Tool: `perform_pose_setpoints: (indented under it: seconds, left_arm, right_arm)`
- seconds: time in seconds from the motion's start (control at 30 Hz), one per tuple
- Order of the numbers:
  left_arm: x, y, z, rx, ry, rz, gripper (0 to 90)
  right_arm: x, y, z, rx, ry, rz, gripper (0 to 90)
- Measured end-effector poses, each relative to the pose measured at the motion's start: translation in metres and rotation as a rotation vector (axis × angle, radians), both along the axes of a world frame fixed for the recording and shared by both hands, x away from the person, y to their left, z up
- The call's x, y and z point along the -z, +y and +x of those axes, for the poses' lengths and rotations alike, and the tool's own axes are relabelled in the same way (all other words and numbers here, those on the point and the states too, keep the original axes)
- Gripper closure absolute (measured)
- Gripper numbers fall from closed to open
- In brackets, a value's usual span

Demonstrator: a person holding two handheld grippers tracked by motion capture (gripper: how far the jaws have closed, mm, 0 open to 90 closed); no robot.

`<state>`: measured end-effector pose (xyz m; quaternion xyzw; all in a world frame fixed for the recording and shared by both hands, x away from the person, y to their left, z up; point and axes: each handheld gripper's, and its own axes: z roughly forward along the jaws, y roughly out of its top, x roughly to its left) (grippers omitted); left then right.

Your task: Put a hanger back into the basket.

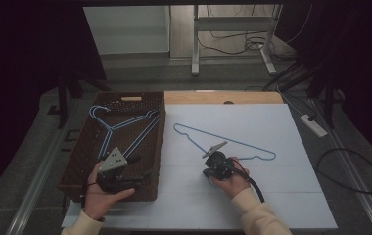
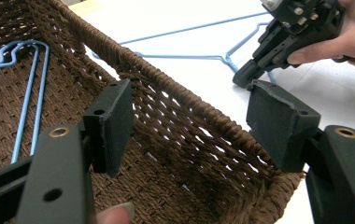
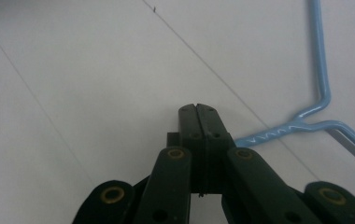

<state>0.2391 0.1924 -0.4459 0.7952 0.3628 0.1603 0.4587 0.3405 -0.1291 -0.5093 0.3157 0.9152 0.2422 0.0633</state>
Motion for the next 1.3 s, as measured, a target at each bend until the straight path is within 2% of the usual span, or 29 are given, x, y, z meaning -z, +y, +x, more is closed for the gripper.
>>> perform_pose_setpoints:
  seconds: [0.37, 0.87, 1.03, 1.3]
  left_arm:
    - [0.0, -0.001, 0.0, 0.004, 0.001, 0.002, 33.1]
    - [0.001, -0.003, 0.0, 0.005, 0.003, 0.001, 33.1]
    - [0.001, -0.004, 0.0, 0.008, 0.005, 0.004, 33.1]
    - [0.002, -0.003, 0.001, 0.005, 0.007, 0.001, 33.2]
  right_arm:
    - [-0.004, -0.041, -0.022, 0.028, 0.037, -0.009, 90.0]
    - [-0.007, -0.086, -0.046, 0.066, 0.075, -0.011, 90.0]
    - [-0.007, -0.091, -0.048, 0.079, 0.085, -0.001, 90.0]
    - [-0.008, -0.095, -0.049, 0.088, 0.092, -0.021, 90.0]
